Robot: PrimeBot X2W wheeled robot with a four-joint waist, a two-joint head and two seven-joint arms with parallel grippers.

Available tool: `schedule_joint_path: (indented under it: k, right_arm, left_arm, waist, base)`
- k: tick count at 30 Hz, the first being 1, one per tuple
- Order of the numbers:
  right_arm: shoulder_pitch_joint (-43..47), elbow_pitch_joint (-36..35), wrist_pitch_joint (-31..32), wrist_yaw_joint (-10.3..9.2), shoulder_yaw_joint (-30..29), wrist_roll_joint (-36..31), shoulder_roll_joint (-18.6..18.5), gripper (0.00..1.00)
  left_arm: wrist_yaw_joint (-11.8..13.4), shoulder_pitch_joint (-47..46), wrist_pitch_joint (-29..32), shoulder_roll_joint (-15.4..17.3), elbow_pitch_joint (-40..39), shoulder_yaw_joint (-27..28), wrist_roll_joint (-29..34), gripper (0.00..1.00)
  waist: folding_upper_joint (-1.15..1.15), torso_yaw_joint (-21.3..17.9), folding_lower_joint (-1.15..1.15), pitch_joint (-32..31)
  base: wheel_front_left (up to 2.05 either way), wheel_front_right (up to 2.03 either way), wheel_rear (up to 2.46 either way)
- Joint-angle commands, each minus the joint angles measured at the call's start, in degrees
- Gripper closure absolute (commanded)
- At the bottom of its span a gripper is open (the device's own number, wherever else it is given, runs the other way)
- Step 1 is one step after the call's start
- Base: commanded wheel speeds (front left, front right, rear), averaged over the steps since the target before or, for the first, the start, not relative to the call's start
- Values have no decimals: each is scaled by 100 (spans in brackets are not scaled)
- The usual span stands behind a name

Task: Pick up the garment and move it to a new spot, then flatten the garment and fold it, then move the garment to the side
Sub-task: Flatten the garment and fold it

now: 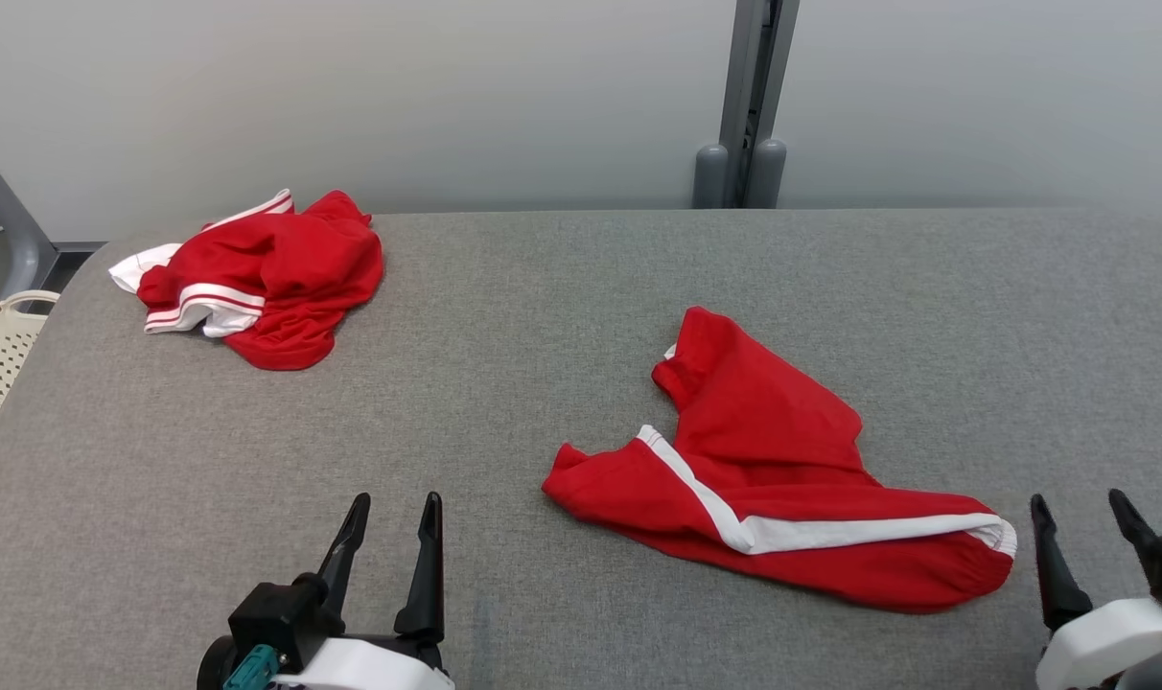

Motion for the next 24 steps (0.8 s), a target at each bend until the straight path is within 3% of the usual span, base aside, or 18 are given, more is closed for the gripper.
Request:
schedule_joint_path:
  k: [1,12,24]
  right_arm:
    - [13,-69,-11,1,41,32,32,0]
    - [-184,-404,269,1,1087,250,221,0]
    - [-1292,631,580,1,2331,785,450,0]
  left_arm:
    - [-22,30,-3,23,10,6,19,0]
    - [-41,58,-3,23,24,-51,62,0]
    - [-28,-127,-3,23,30,-163,9,0]
  waist:
    - [0,14,0,-17]
    - [0,127,0,-75]
    - [0,687,0,77]
  base:
    - [0,0,0]
    - [0,0,0]
    - [0,0,0]
